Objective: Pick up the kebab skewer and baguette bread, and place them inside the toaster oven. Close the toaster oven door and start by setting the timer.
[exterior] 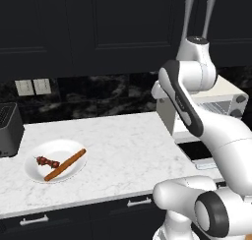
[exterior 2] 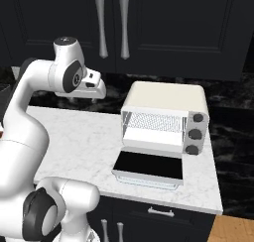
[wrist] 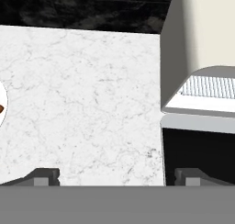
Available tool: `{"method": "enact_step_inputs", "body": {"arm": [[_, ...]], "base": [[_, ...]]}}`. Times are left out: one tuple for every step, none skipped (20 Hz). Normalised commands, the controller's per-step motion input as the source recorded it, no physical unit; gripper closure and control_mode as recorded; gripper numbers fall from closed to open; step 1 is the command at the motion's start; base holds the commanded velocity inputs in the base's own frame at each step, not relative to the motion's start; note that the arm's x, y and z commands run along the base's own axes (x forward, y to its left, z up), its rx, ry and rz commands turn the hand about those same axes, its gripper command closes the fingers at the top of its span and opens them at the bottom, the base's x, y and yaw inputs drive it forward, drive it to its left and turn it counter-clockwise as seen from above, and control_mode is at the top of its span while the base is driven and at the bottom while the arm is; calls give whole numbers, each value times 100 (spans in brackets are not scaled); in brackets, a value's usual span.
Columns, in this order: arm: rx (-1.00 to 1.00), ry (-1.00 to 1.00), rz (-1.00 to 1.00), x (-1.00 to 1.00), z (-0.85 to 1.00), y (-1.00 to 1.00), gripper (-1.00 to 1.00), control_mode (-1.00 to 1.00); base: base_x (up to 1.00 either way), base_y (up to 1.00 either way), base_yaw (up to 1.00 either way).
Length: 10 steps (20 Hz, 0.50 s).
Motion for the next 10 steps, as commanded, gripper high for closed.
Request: {"method": "enact_step_inputs", "body": {"arm": [[0,0,0,0,0,0,-100,100],[0,0,0,0,0,0,-100,100],[0,0,0,0,0,0,-100,100],[0,0,0,0,0,0,-100,100],[0,0,0,0,0,0,-100,100],[0,0,0,0,0,0,-100,100],[0,0,0,0,0,0,-100,100],[0,0,0,0,0,0,-100,-100],[0,0,0,0,0,0,-100,-100],[0,0,0,0,0,0,-100,-100]], "base": [[0,0,0],[0,0,0],[0,0,0],[0,0,0],[0,0,0],[0,0,0],[0,0,0],[0,0,0],[0,0,0],[0,0,0]]}}
